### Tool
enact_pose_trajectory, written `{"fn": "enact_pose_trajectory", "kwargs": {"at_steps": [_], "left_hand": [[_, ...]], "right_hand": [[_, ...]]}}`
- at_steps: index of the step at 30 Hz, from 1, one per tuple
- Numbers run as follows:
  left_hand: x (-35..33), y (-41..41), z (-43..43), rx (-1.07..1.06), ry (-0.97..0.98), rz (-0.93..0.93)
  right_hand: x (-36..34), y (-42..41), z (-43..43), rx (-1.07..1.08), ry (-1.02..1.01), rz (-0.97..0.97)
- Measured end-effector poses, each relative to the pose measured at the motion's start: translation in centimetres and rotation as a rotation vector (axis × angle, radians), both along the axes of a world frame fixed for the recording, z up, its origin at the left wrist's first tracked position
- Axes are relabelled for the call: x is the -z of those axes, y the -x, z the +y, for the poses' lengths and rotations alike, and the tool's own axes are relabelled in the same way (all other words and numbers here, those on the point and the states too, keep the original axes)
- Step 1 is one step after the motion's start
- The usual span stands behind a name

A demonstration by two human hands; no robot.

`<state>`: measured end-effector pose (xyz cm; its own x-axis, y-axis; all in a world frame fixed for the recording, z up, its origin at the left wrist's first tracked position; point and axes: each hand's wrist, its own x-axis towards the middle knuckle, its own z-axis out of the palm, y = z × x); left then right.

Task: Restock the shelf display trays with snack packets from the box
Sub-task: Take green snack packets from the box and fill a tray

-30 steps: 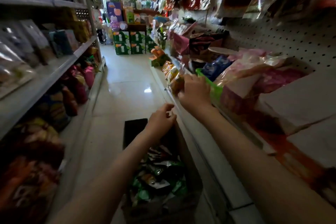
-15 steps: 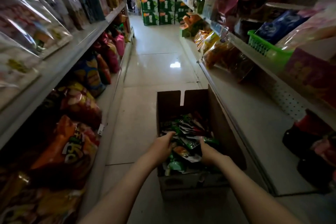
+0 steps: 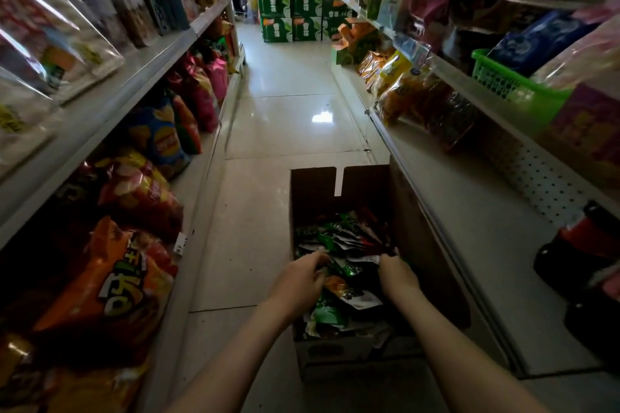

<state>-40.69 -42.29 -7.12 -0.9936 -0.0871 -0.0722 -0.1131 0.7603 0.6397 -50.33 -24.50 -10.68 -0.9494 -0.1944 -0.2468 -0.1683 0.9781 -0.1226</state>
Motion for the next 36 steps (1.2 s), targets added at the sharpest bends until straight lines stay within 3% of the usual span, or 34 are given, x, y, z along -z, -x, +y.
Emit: {"fn": "enact_pose_trajectory", "kwargs": {"at_steps": [5, 13, 18, 20, 24, 28, 31, 36], "left_hand": [[-0.7, 0.5, 0.6, -0.087, -0.057, 0.006], [-4.1, 2.8, 3.8, -0.063, -0.212, 0.001], [-6.2, 3.2, 5.1, -0.107, -0.087, 0.027], [-6.1, 2.8, 5.1, -0.133, -0.271, 0.012], [-5.7, 2.4, 4.9, -0.231, -1.006, -0.169], [-5.0, 2.0, 3.5, -0.156, -1.177, -0.221], [-4.4, 1.5, 2.8, -0.175, -1.172, -0.191], [-3.3, 1.4, 1.8, -0.361, -1.201, -0.092]], "right_hand": [[-2.2, 1.3, 1.1, -0.099, 0.014, 0.163], [-10.8, 0.5, 1.5, -0.107, 0.603, 0.306], [-13.6, -0.6, 2.1, -0.238, 0.633, 0.324], [-13.7, -1.1, 2.2, -0.228, 0.752, 0.282], [-12.1, -1.3, 2.0, -0.049, 0.971, 0.124], [-10.3, -0.9, 1.4, 0.104, 1.107, -0.224], [-8.6, -0.9, 0.8, 0.099, 1.013, -0.319], [-4.5, -0.8, 0.9, -0.052, 0.382, -0.318]]}}
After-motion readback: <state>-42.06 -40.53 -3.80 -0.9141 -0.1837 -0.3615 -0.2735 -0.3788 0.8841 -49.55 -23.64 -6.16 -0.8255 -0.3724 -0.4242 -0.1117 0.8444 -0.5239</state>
